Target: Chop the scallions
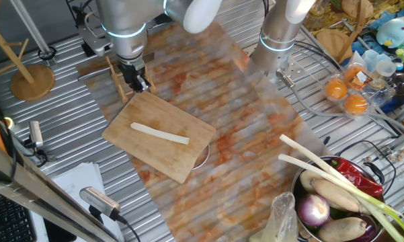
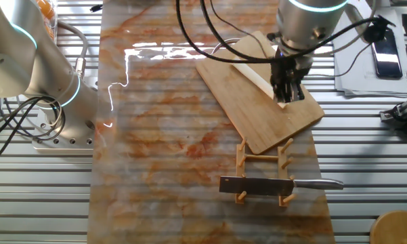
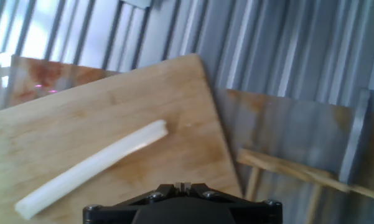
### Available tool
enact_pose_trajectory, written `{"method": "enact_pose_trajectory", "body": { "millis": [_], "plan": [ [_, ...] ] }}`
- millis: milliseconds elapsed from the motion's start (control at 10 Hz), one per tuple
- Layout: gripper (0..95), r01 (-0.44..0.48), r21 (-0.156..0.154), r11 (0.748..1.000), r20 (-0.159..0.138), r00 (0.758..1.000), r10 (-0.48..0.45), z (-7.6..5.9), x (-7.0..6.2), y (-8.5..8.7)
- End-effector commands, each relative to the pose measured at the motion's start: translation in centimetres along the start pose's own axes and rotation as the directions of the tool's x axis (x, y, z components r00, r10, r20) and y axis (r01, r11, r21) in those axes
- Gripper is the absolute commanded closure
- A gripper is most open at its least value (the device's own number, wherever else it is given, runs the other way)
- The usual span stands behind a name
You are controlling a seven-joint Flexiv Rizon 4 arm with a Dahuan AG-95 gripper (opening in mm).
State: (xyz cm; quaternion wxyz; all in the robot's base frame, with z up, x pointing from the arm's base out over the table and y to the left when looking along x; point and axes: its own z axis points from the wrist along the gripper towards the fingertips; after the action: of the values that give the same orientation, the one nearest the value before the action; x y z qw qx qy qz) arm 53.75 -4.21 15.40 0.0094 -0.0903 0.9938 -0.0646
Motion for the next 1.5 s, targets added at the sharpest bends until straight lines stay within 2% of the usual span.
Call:
{"method": "enact_pose_trajectory", "body": {
  "millis": [100,200,300,400,500,800,1100,1300,1500],
  "plan": [
    [95.0,-0.045,0.006,0.999,-0.028,0.999,0.045,0.8,0.5,-4.0],
    [95.0,-0.043,0.007,0.999,-0.049,0.998,0.043,0.9,0.3,-4.9],
    [95.0,-0.043,0.022,0.999,-0.076,0.996,0.045,1.0,-0.3,-5.5],
    [95.0,-0.043,0.045,0.998,-0.098,0.994,0.048,1.3,-0.8,-5.6],
    [95.0,-0.038,0.083,0.996,-0.122,0.991,0.048,1.9,-1.4,-5.6],
    [95.0,-0.018,0.075,0.997,-0.131,0.991,0.028,2.0,-1.7,-5.6],
    [95.0,-0.066,0.075,0.995,-0.106,0.992,0.074,0.8,-1.0,-6.1],
    [95.0,-0.083,0.071,0.994,-0.099,0.991,0.089,0.8,-0.3,-6.9],
    [95.0,-0.08,0.058,0.995,-0.094,0.992,0.085,0.9,-0.3,-6.8]
  ]
}}
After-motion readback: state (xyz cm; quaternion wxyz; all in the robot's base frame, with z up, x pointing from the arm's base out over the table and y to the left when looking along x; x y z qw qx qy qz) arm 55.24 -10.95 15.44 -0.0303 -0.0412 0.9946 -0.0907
